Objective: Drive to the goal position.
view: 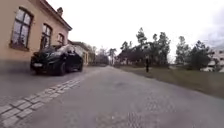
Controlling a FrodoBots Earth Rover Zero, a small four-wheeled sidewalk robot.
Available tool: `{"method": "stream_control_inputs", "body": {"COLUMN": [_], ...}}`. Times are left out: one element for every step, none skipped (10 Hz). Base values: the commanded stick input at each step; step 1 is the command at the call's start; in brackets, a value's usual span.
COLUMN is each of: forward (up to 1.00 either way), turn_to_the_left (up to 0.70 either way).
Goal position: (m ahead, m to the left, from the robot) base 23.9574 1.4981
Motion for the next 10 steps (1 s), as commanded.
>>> {"method": "stream_control_inputs", "body": {"forward": [1.0, 1.0, 1.0, 1.0, 1.0, 1.0, 1.0, 1.0, 1.0, 1.0], "turn_to_the_left": [0.0, 0.0, 0.0, 0.0, 0.0, 0.0, 0.0, 0.0, 0.16, 0.39]}}
